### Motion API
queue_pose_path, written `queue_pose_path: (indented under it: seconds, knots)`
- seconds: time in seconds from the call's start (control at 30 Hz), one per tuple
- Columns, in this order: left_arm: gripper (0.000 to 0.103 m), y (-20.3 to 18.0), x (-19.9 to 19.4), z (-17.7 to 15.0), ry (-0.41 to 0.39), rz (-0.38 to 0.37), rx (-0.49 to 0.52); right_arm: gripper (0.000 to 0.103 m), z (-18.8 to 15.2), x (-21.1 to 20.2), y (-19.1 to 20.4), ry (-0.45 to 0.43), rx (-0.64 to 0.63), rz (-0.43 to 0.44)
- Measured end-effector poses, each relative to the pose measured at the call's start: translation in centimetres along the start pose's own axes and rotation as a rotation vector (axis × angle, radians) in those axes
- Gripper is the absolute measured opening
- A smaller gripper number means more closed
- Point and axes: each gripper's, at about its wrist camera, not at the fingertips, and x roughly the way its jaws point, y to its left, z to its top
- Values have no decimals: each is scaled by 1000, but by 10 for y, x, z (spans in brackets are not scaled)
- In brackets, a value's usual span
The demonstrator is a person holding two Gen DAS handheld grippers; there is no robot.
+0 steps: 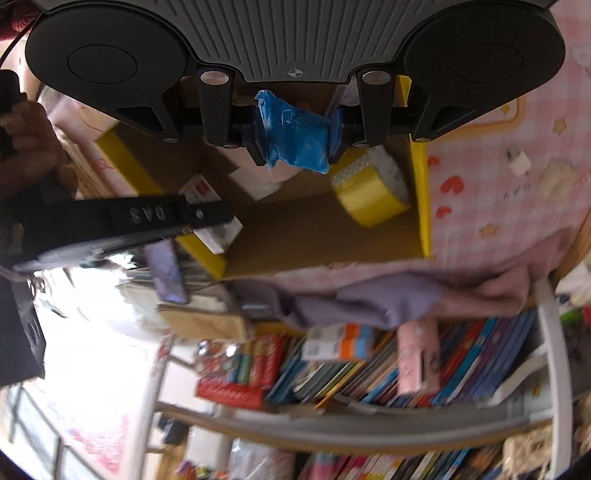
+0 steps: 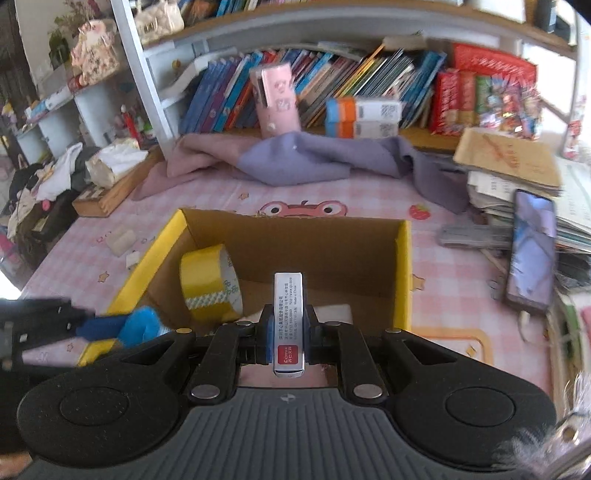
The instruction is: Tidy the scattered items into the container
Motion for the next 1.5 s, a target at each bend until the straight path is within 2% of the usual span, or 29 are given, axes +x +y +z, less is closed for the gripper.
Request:
queue_pose_path:
  seconds: [0.23, 0.57, 0.63, 0.67, 0.7, 0.77, 0.87, 1.3, 1.4, 1.47, 1.5]
  knots:
    - [32, -1, 23, -2, 72, 32, -34, 14, 15, 50, -6, 109, 10, 41]
    - [34, -3, 36, -5, 106, 33, -72, 14, 23, 73, -5, 136, -4, 47]
    - [37, -3, 37, -5, 111, 43, -74, 19, 23, 75, -4, 130, -11, 35]
    - [44, -4, 38, -5, 118, 53, -76, 35, 23, 74, -4, 123, -13, 28]
    - [45, -5, 38, -5, 122, 60, -75, 47, 22, 73, -4, 113, -13, 24]
    - [57, -8, 37, -5, 119, 54, -64, 47, 22, 69, -5, 95, -10, 20]
    - [68, -16, 29, -4, 91, 59, -31, 48, 19, 61, -6, 82, 6, 27]
    - [76, -23, -29, -9, -42, 75, 22, 50, 0, -1, 5, -28, 7, 4]
    - [79, -24, -49, -16, -74, 85, 66, 50, -14, -25, 11, -71, -1, -30]
    - [85, -25, -64, -25, -107, 93, 86, 51, -27, -43, 16, -106, -13, -56]
    - [86, -25, -69, -30, -118, 95, 83, 51, -34, -51, 18, -119, -17, -77]
